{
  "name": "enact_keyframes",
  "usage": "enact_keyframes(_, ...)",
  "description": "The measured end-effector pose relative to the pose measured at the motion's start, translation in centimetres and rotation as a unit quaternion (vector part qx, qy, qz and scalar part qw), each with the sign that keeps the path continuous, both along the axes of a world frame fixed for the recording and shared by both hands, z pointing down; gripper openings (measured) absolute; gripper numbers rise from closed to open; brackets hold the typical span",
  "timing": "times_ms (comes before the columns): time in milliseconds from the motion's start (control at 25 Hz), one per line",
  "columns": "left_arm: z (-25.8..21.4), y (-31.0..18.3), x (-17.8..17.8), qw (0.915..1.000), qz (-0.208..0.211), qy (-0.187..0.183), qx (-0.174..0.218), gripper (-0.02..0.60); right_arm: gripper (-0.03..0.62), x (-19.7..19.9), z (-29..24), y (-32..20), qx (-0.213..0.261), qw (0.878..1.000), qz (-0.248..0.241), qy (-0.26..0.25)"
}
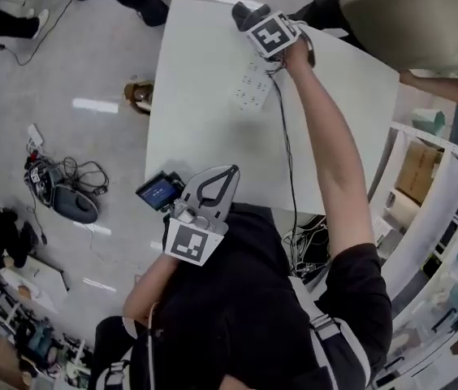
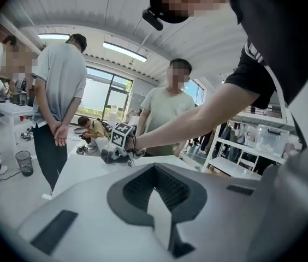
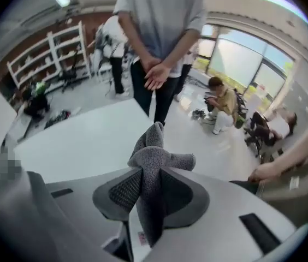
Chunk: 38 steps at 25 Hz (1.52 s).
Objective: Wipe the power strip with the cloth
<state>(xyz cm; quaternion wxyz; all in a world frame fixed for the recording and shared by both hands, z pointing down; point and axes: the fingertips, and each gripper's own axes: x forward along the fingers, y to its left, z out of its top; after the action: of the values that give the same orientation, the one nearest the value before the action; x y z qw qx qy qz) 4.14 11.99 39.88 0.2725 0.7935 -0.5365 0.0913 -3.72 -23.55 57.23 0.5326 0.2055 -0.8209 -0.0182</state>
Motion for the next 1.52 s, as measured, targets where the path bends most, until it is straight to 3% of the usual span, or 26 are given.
enact_keyframes(40, 0.1, -0.8, -0.1, 0.9998, -0.014, 0.014, -0.01, 0.041, 0.11, 0.1, 0.1, -0.8, 0.027, 0.998, -0.038, 0.048)
enact_keyframes(120, -0.8, -2.5, -2.4, 0.9991, -0.023, 0.025, 0.027, 0.041, 0.11, -1.3, 0.5, -0.1, 0.031, 0.988, -0.098, 0.117)
enact_keyframes(200, -1.5, -2.2, -5.2, 0.9976, -0.013, 0.015, 0.067, 0.041, 0.11, -3.6, 1.6, 4.5, -0.009, 0.978, -0.145, 0.149)
enact_keyframes(320, -0.4, -0.3, -6.0, 0.9977, -0.001, 0.01, 0.067, 0.041, 0.11, -5.1, 3.4, 11.5, -0.044, 0.967, -0.194, 0.158)
enact_keyframes(480, 2.3, -0.7, -5.6, 0.9973, 0.005, 0.016, 0.071, 0.041, 0.11, -5.9, 6.3, 18.9, -0.096, 0.963, -0.225, 0.113)
enact_keyframes(600, 1.0, -0.2, -4.2, 0.9961, 0.011, 0.039, 0.079, 0.041, 0.11, -3.1, 5.6, 25.1, -0.141, 0.961, -0.22, 0.092)
enact_keyframes(680, -1.0, 0.6, -4.3, 0.9937, 0.032, 0.032, 0.103, 0.041, 0.11, -2.6, 4.4, 27.6, -0.149, 0.966, -0.2, 0.064)
enact_keyframes(760, -2.1, 0.7, -5.9, 0.9872, 0.064, 0.007, 0.146, 0.041, 0.11, -4.7, 3.3, 28.7, -0.18, 0.969, -0.167, 0.014)
enact_keyframes(840, -1.4, 1.5, -7.0, 0.9896, 0.065, 0.018, 0.127, 0.041, 0.11, -5.9, 2.6, 31.2, -0.25, 0.957, -0.149, -0.018)
enact_keyframes(920, -0.9, 1.8, -6.6, 0.9936, 0.047, 0.041, 0.094, 0.041, 0.11, -5.6, 1.3, 31.5, -0.277, 0.949, -0.133, -0.063)
enact_keyframes(960, -1.0, 1.2, -6.1, 0.9939, 0.046, 0.045, 0.09, 0.041, 0.11, -5.2, 0.2, 29.1, -0.256, 0.956, -0.112, -0.088)
enact_keyframes(1040, -1.2, 0.3, -5.4, 0.9933, 0.054, 0.046, 0.091, 0.041, 0.11, -4.1, -1.9, 21.7, -0.17, 0.978, -0.057, -0.104)
enact_keyframes(1160, -1.6, 0.4, -5.7, 0.9934, 0.051, 0.042, 0.093, 0.041, 0.11, -3.2, -2.0, 12.8, -0.072, 0.996, -0.01, -0.053)
enact_keyframes(1320, -1.7, 1.1, -6.0, 0.9957, 0.036, 0.027, 0.08, 0.041, 0.11, -3.8, 0.6, 8.9, -0.034, 0.999, -0.007, 0.009)
enact_keyframes(1520, -1.3, 0.7, -5.8, 0.9972, 0.025, 0.014, 0.069, 0.041, 0.11, -3.2, 2.6, 12.5, -0.011, 0.991, -0.106, 0.085)
